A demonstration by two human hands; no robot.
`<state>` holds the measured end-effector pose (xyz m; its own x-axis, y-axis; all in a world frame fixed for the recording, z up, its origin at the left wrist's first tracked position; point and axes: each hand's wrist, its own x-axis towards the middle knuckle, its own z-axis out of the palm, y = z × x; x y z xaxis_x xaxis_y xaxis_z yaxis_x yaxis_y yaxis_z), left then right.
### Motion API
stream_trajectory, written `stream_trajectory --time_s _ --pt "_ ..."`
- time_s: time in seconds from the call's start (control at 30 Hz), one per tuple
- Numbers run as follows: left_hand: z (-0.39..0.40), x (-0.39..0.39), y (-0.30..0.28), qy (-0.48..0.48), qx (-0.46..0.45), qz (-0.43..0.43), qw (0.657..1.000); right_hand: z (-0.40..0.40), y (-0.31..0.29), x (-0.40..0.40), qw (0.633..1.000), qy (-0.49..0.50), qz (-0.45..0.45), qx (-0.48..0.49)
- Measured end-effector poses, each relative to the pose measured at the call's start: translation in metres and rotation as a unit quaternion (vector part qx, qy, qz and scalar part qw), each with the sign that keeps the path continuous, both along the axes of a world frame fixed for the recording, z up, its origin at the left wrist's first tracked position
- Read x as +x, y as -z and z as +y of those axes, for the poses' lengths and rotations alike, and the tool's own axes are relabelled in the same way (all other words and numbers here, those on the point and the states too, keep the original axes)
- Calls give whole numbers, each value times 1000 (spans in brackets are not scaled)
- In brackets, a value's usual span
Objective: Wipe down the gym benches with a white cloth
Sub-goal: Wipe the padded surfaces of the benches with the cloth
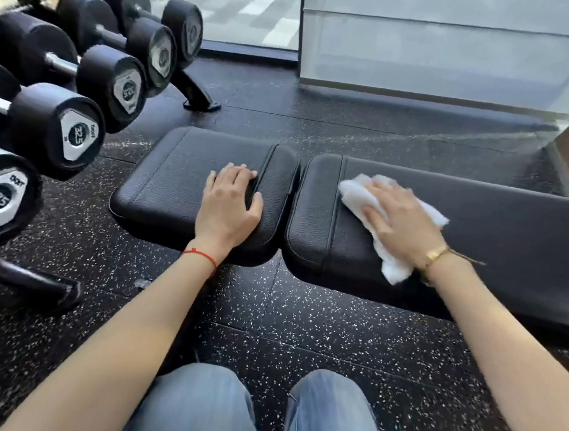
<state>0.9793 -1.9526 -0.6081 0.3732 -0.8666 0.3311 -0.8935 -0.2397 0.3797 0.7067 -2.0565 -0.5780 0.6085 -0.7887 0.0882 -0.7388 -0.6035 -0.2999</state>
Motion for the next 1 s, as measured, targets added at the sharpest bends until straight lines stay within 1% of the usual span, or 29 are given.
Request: stream_trajectory --time_s 0.07,0.13,0.2,0.27,0.3,0.37,0.43,0.5,0.57,0.63,0.73,0.8,0.87,1.0 --pt "1 0 1 -5 0 -1 1000 -5 0 41 999 -27 23 0" --pt "1 2 0 -2 -3 -2 1000 3 0 65 998 -53 40 -8" --pt "1 3 1 2 -7 1 1000 21 4 61 995 -86 46 -16" --pt "2 4 2 6 -9 3 1000 37 8 39 993 -111 31 -23" --pt "2 4 2 6 -9 2 1000 39 9 27 994 -110 18 -15" --pt "3 5 3 9 -11 0 1000 20 8 9 997 -75 12 12" --pt "2 4 3 8 -15 -2 1000 -12 2 10 999 -29 42 17" --pt "2 4 3 6 -20 2 1000 -36 -6 34 997 -10 67 19" --pt "2 5 3 7 -22 6 1000 -36 -8 65 997 -28 74 14" --pt "3 6 2 9 -21 7 1000 -16 -3 80 995 -72 66 0" --pt "3 7 1 11 -18 4 1000 19 6 56 992 -115 41 -16" --pt "4 6 1 11 -16 4 1000 26 9 36 994 -108 23 -5" --pt "4 6 1 8 -14 2 1000 14 9 30 995 -99 18 6" --pt "3 4 2 3 -13 -4 1000 -27 -2 59 998 -36 49 14"
